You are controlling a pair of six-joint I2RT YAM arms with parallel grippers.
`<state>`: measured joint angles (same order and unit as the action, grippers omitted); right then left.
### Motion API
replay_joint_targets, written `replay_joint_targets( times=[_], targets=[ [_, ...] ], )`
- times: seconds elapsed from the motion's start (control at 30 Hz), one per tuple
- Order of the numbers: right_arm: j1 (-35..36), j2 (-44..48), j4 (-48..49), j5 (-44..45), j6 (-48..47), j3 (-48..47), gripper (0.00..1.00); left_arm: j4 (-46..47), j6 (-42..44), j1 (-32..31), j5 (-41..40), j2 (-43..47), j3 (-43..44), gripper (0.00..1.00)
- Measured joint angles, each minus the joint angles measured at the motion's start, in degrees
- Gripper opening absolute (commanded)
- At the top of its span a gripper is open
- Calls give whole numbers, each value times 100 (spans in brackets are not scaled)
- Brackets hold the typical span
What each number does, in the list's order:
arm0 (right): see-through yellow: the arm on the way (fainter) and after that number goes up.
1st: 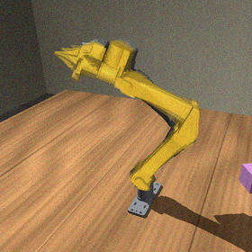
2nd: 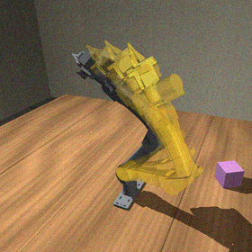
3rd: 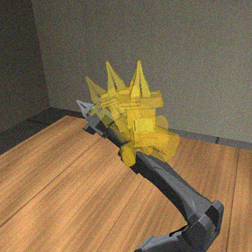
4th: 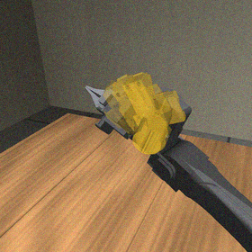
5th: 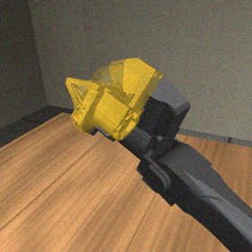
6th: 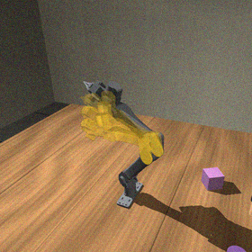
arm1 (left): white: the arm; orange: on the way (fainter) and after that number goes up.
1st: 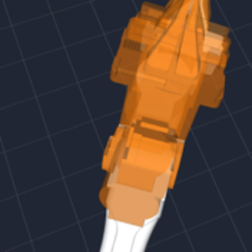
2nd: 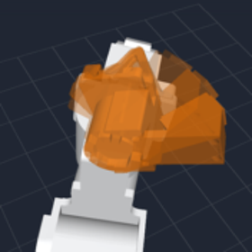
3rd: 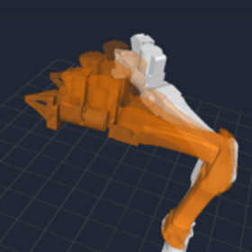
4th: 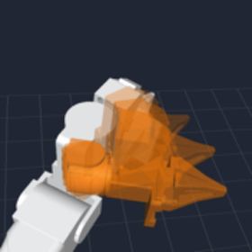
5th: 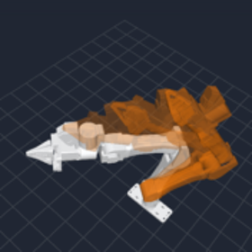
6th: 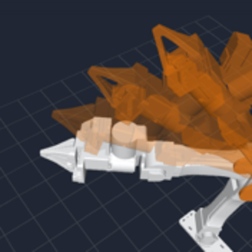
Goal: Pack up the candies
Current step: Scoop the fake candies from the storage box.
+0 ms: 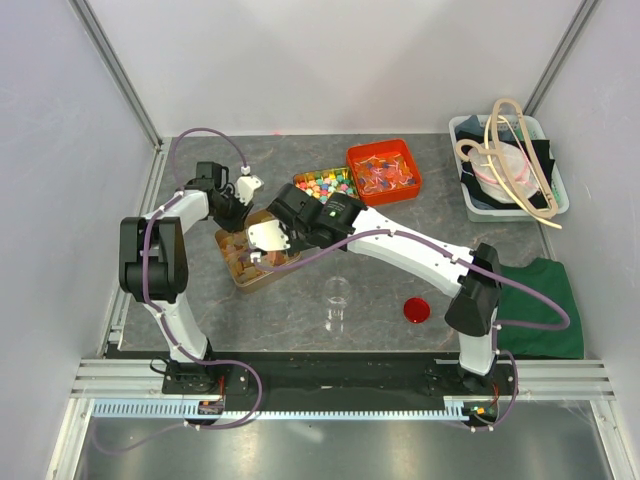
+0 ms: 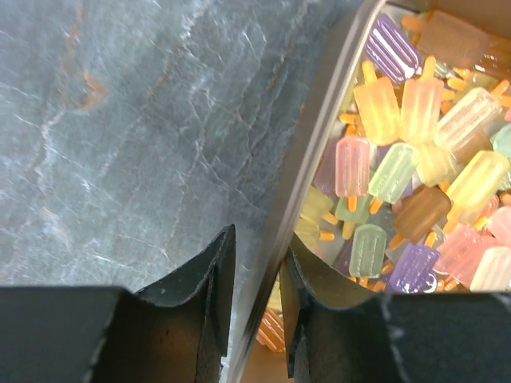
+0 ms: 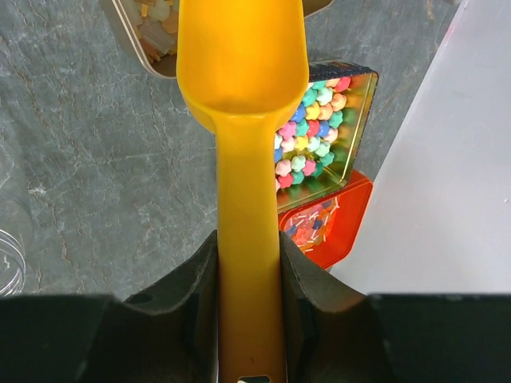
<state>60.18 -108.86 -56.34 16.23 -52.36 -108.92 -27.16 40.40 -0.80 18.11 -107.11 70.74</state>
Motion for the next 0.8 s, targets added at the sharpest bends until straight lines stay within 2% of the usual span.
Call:
replay_joint_targets(
  times=[0.37, 0.6, 0.73, 0.8],
  targets=[
    [0, -50, -33, 11, -17, -63, 0, 455, 101, -9, -372, 2, -107, 23],
    [0, -52, -33, 11, -22, -85, 0, 603, 385, -26, -520, 2, -177, 5],
    [0, -61, -31, 7, -37, -107, 0, 739, 402, -57, -579, 26, -249, 5],
    [0, -63, -39, 7, -39, -107, 0, 807, 424, -76, -605, 59, -308, 9]
  ],
)
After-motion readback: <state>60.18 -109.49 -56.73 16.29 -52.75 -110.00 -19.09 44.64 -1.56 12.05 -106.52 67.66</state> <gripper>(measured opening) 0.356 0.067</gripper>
